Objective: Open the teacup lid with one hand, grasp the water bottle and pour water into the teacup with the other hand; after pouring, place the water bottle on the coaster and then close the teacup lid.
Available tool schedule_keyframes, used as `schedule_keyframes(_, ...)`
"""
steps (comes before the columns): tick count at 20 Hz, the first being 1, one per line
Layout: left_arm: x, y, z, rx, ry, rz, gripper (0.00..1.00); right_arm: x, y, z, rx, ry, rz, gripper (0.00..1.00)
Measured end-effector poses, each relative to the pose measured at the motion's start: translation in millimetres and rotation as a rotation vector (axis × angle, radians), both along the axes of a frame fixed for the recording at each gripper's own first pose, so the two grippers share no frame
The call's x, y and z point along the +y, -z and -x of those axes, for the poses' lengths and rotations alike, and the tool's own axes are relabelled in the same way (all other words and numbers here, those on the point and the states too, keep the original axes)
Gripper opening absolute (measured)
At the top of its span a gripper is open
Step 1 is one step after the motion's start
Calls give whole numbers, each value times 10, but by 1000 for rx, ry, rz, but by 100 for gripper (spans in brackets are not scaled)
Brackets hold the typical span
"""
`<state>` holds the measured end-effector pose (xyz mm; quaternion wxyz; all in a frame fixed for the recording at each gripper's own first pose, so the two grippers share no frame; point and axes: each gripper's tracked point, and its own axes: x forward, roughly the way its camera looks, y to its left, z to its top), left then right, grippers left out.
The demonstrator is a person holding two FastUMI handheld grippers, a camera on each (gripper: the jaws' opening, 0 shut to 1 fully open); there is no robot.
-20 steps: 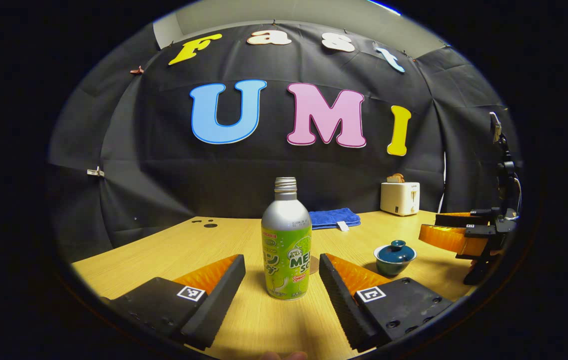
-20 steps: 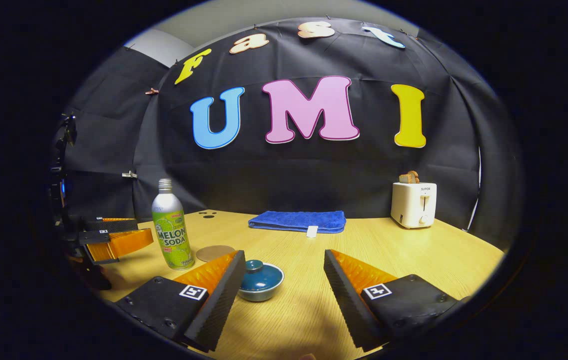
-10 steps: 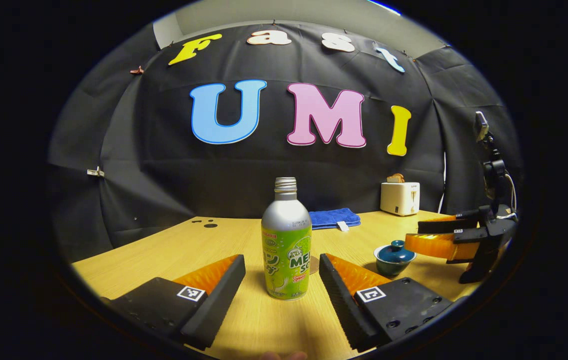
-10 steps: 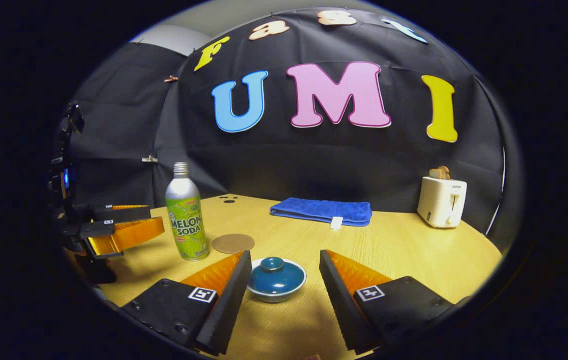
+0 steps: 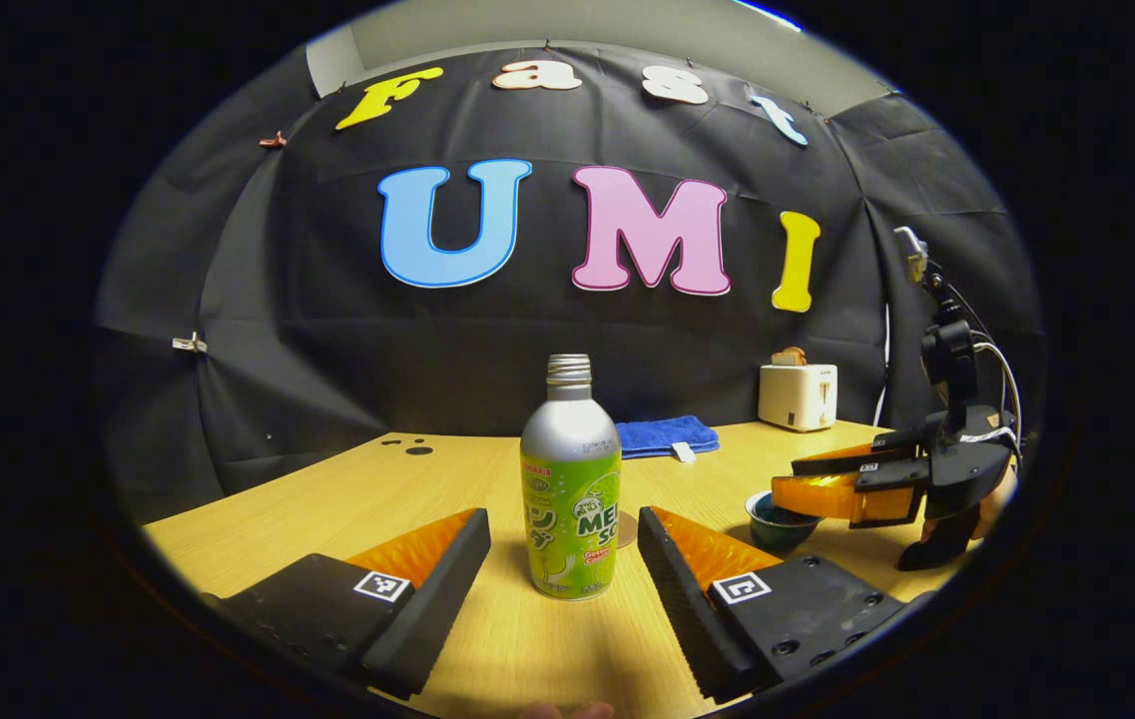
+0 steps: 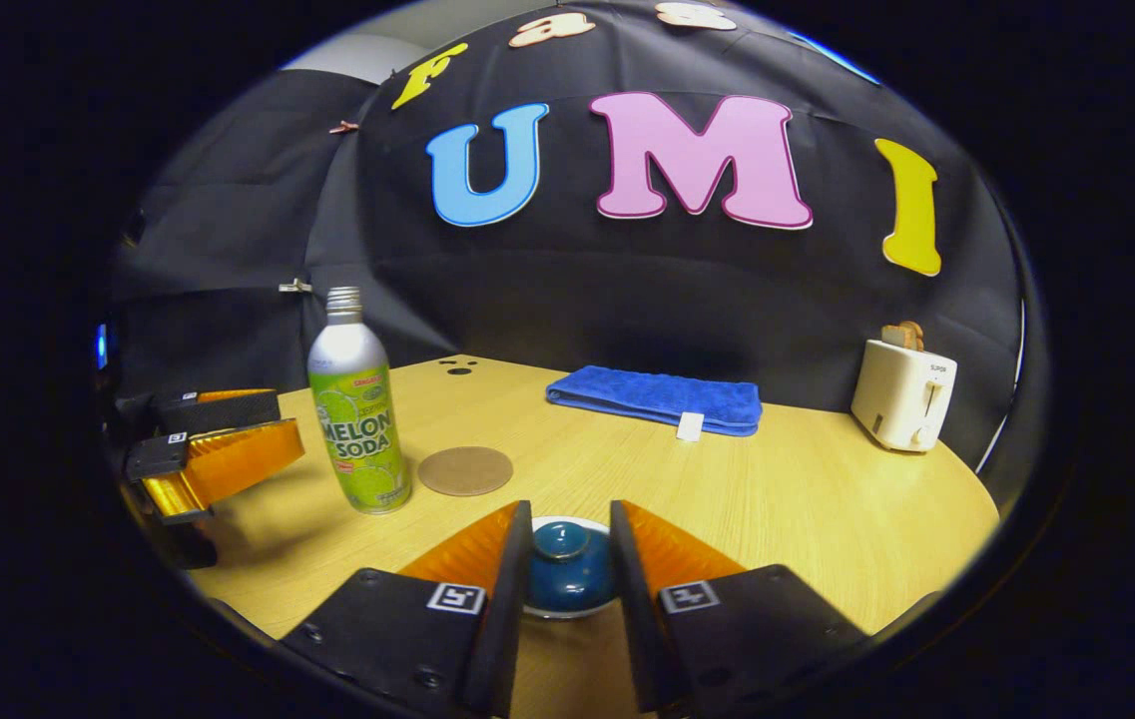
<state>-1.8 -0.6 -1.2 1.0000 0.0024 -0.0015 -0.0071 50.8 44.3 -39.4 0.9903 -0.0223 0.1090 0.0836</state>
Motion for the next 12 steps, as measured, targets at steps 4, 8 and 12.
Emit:
schedule_keyframes(4,0,3,0,1,0,0,95,36,0,3,10,-19,-18,37)
schedule_keyframes(8,1,4,2,1,0,-1,94,25,-76,17,-21,-15,-55,30)
schedule_keyframes(12,-10,4,-9,1,6,-1,94,-152,-292,73,-107,35,-53,30)
